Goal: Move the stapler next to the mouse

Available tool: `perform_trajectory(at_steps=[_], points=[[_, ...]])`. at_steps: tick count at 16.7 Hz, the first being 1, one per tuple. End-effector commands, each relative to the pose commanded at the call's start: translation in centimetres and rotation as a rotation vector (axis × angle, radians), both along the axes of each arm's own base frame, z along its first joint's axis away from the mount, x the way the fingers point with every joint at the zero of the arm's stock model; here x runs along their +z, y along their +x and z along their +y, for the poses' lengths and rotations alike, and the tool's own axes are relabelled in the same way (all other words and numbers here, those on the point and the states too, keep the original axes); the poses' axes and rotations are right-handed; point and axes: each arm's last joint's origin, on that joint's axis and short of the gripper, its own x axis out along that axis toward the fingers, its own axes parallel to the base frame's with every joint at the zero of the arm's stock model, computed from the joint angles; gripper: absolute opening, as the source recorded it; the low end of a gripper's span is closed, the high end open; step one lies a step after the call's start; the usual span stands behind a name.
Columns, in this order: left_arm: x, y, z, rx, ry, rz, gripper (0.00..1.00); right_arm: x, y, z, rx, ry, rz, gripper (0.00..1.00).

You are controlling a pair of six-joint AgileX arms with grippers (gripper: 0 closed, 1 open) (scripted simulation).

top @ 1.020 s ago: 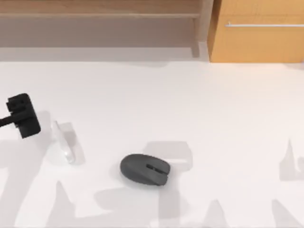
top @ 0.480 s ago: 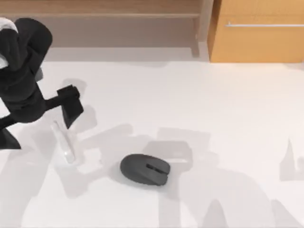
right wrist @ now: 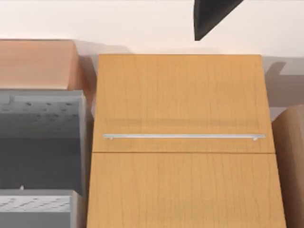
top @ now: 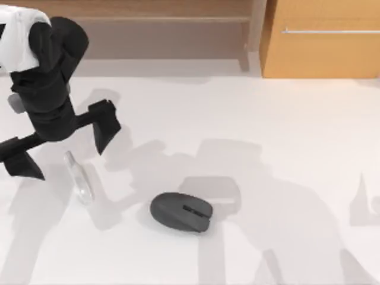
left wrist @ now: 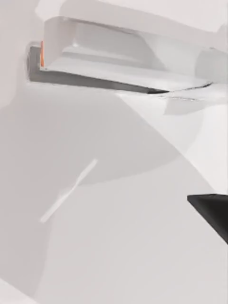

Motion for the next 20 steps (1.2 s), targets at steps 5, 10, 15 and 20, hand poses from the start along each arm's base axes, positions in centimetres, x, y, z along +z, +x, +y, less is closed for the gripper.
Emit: perform_trajectory(at_steps=[5,10,15,20], points=[[-1.2,0.0,0.1,0.000,0.000,0.002,1.00,0.0,0.0,0.0,0.000,0.000,0.000,1.00],[-4.8,0.0,0.0,0.000,0.000,-0.002,1.00,0.0,0.0,0.0,0.000,0.000,0.000,1.00],[-5.0,0.0,0.0,0.000,0.000,0.000,0.92,0.0,0.0,0.0,0.000,0.000,0.000,1.00],[-5.0,0.0,0.0,0.000,0.000,0.000,0.55,0.0,0.0,0.0,0.000,0.000,0.000,1.00]])
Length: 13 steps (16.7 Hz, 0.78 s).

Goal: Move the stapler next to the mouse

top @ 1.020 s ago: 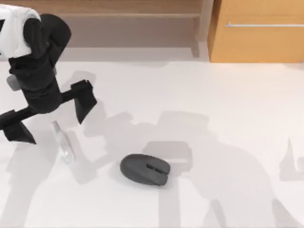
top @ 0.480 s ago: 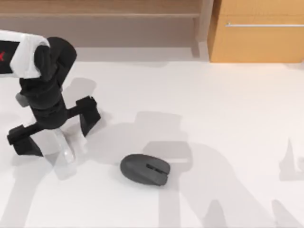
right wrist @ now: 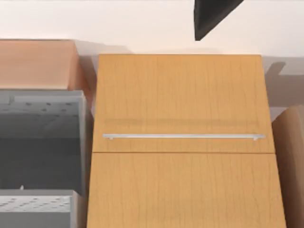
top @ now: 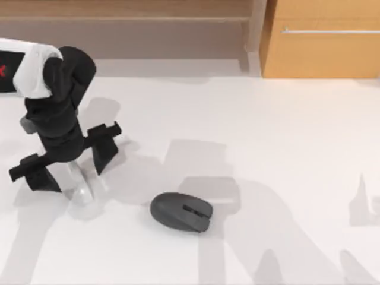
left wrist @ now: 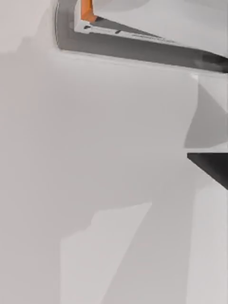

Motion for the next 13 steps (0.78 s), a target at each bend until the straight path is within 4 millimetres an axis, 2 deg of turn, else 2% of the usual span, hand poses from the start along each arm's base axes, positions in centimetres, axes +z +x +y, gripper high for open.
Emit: perform_trajectory(at_steps=[7,13], points=[[0.00,0.00,0.00,0.000,0.000,0.000,0.02,0.00,0.00,0.00,0.000,0.000,0.000,1.00],[0.00,0.00,0.00,0.000,0.000,0.000,0.00,0.00,0.00,0.00,0.000,0.000,0.000,1.00]])
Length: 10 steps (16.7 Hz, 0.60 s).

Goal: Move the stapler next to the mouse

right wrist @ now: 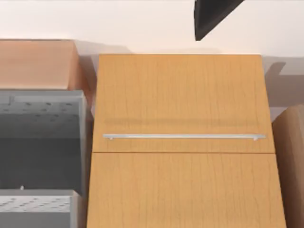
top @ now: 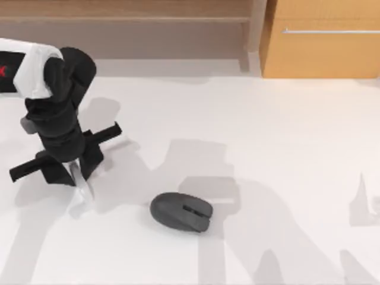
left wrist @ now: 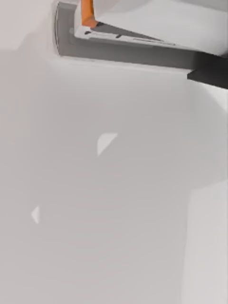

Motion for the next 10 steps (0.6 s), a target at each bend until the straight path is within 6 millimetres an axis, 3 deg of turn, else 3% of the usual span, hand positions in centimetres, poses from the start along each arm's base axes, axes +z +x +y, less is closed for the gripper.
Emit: perform_trajectory(at_steps=[4,10], points=[[0.2,0.1,0.0,0.000,-0.001,-0.003,0.00,0.0,0.0,0.0,0.000,0.000,0.000,1.00],[3.0,0.0,0.0,0.000,0.000,0.000,0.00,0.0,0.0,0.0,0.000,0.000,0.000,1.00]])
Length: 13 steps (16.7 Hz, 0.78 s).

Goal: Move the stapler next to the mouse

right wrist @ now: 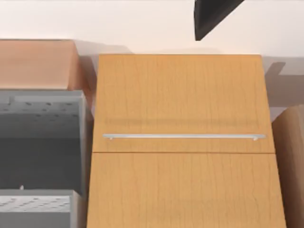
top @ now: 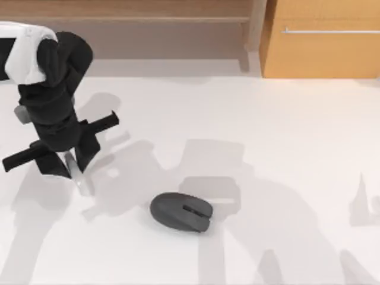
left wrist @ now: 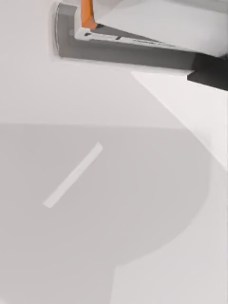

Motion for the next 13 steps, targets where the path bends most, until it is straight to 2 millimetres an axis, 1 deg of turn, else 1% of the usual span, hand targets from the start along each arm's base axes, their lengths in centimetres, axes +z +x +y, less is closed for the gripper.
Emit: perform_trajectory(at_steps=[4,7,10,13], points=[[-0.1,0.0,0.0,-0.002,0.001,0.002,0.00,0.0,0.0,0.0,0.000,0.000,0.000,1.00],[0.4,0.9,-0.9,-0.030,-0.001,0.003,0.00,0.0,0.0,0.0,0.000,0.000,0.000,1.00],[0.6,3.1,-3.1,-0.096,-0.001,0.018,0.00,0.0,0.0,0.0,0.000,0.000,0.000,1.00],[0.7,5.8,-6.2,-0.189,-0.001,0.027,0.00,0.0,0.0,0.0,0.000,0.000,0.000,1.00]])
